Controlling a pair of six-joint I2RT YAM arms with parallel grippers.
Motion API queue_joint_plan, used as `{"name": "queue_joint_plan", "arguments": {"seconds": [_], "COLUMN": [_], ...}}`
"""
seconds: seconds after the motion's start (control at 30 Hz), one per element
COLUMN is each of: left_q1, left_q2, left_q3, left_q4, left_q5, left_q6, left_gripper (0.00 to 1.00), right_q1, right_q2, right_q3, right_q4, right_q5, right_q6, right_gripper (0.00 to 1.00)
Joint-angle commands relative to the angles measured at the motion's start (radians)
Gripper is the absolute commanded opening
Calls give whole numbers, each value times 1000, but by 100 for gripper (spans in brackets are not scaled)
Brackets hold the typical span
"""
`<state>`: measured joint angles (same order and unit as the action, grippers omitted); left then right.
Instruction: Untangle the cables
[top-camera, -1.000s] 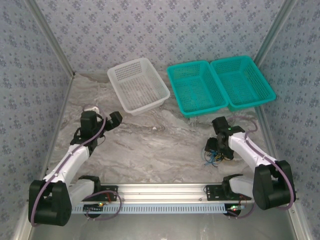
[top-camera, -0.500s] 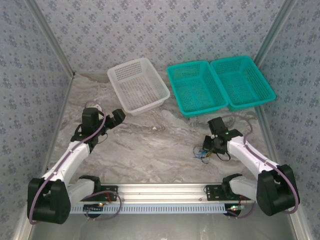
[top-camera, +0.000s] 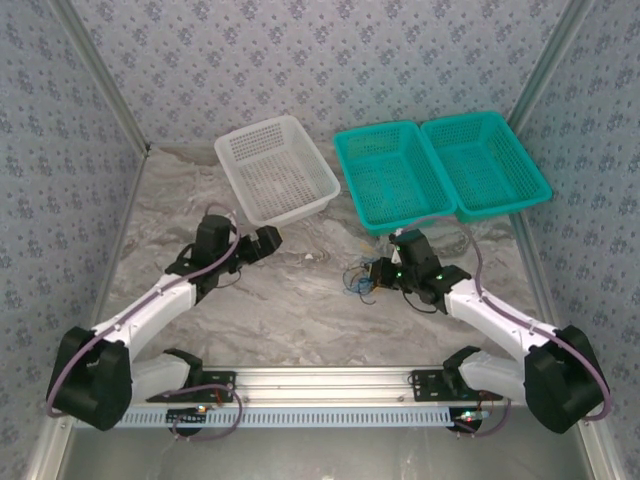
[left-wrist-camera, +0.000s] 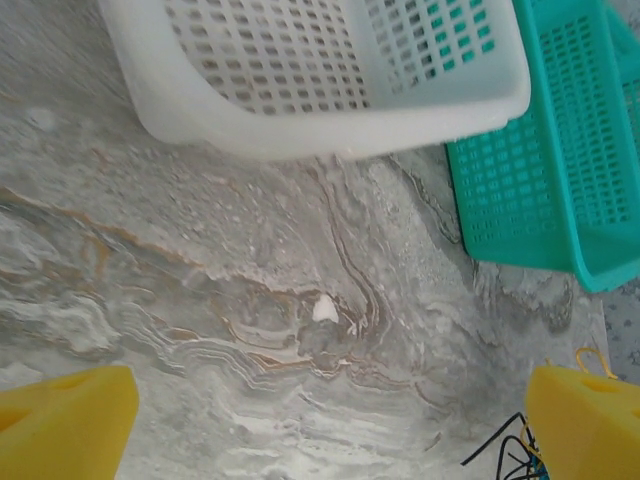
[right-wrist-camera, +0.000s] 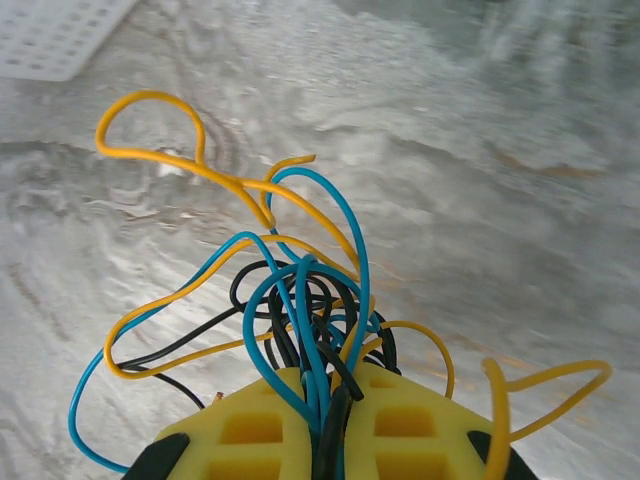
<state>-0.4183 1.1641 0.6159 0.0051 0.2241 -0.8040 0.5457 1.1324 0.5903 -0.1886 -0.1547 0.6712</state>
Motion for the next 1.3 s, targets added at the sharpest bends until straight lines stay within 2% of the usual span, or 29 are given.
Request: {"name": "queue_joint_plan", "arguments": {"seconds": [0.0,0.1,0.2,0.33,0.4,0.5,0.6,0.8,1.1,1.27], "left_q1": [-64,-144,-213,-249,-252,-252,-252,-252,-263,-267], "left_q2": [40,80,129,170,176,191,209,244,282,296], "left_q3": [11,32,49,61,81,99,94,143,186,205], "left_q4": [53,71,108,181,176,193,242,174,117,82], "left_q5": [-11,28,115,200,211,235,270,275,286,274], "left_q6": [-45,-6,28,32,61,82,78,105,138,160], "left_gripper": [99,99,99,94,89,74,65,41,26,25], "right_q1": [36,45,50,71,77,80,81,81,82,82], "right_q2": [33,69,114,162,184,196,189,191,199,201], "right_q3": [36,57,76,101,115,118,114,128,128,131], "right_q4": [105,154,212,238,237,246,250,225,203,196], "right_q5": [17,26,14,13,3,-11,-15,-28,-14,-16], "right_q6": [57,95,139,141,132,131,131,109,116,120], "right_gripper": [0,0,0,0,0,0,0,0,0,0]}}
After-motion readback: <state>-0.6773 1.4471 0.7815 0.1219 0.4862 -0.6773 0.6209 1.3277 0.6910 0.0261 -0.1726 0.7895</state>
